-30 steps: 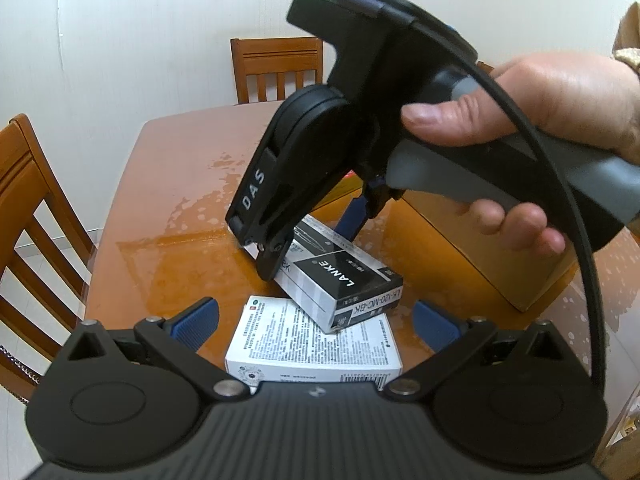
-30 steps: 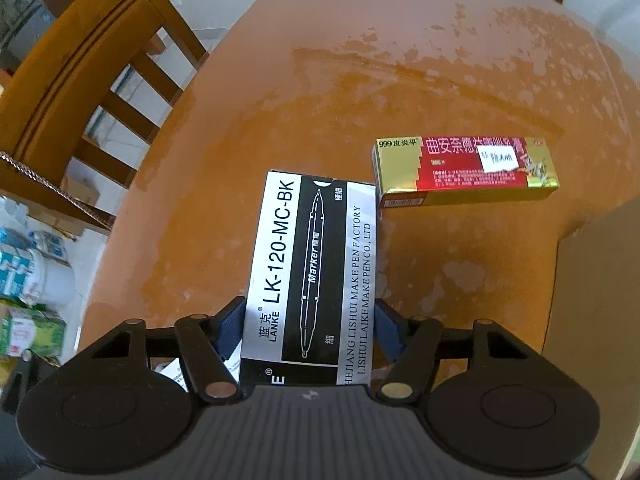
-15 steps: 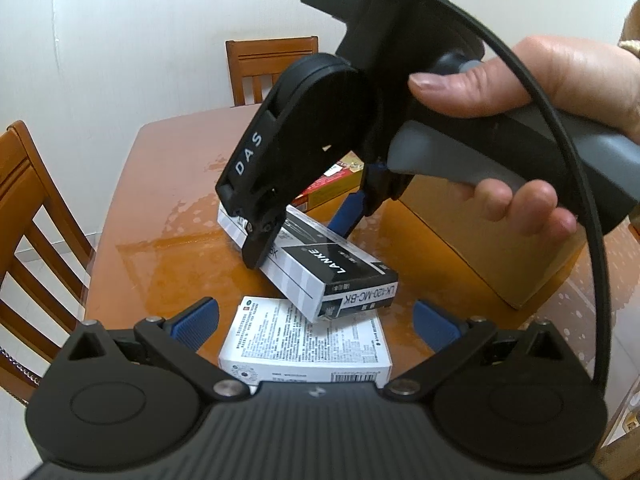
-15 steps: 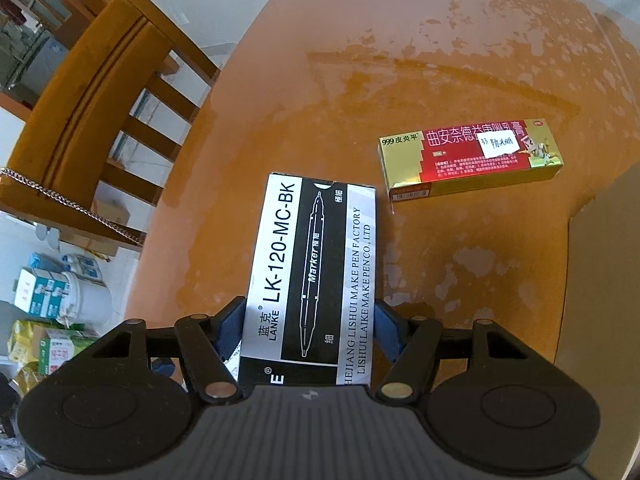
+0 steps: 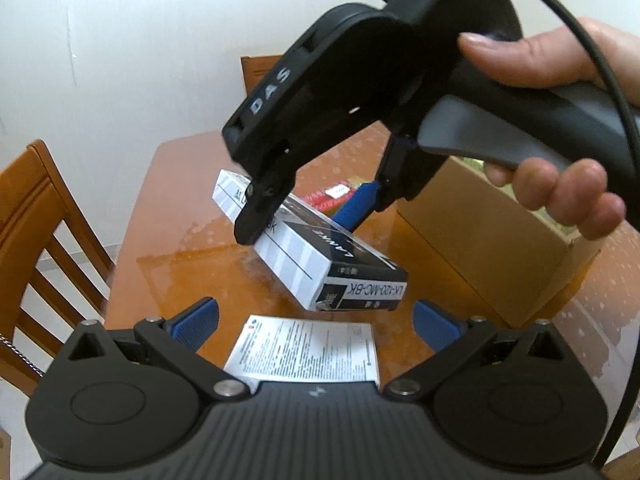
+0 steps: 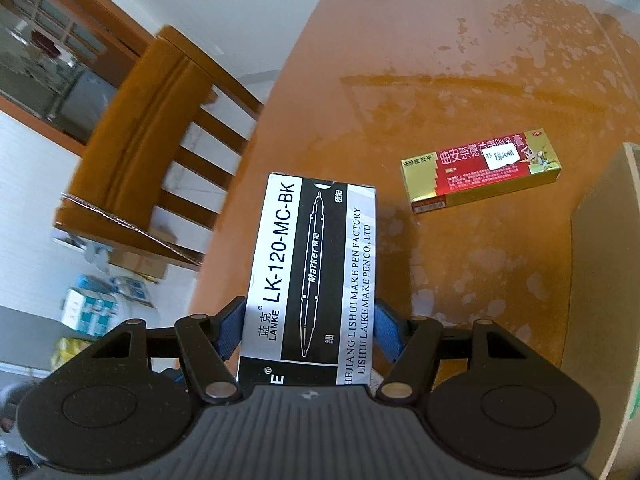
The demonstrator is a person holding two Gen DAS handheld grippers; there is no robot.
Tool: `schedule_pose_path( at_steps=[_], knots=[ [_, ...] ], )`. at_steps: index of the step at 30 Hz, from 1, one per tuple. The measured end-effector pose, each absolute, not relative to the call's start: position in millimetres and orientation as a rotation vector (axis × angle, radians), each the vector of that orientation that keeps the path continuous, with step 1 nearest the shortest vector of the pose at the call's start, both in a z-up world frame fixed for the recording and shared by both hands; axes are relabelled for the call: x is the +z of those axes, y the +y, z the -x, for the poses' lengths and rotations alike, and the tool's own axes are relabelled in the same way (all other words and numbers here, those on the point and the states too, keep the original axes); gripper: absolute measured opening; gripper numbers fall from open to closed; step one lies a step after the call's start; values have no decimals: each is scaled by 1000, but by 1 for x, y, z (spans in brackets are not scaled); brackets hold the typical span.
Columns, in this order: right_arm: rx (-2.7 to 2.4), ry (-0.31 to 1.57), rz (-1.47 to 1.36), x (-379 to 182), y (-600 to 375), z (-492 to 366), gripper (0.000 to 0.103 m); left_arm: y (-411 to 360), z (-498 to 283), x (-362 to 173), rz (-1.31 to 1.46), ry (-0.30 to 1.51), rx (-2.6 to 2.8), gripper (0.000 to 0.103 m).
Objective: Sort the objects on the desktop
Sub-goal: 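Lift and carry the LANKE box with the right gripper toward the cardboard box, then lower the LANKE box into the cardboard box beside the pale green box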
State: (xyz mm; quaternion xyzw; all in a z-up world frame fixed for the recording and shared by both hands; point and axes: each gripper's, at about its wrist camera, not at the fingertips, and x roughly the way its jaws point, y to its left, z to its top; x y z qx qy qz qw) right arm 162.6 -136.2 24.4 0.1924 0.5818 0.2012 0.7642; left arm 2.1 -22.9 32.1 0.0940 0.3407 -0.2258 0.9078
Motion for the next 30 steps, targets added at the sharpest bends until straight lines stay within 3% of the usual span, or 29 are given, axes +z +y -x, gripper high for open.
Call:
schedule_pose_path(
  at_steps=[22, 30],
  knots=[
    [380, 1021, -718, 87, -298, -127, 71, -114, -4, 48, -208, 672, -560, 103],
    [251, 1012, -742, 76, -352, -113, 71, -148, 0, 46, -226, 670, -630, 103]
  ],
)
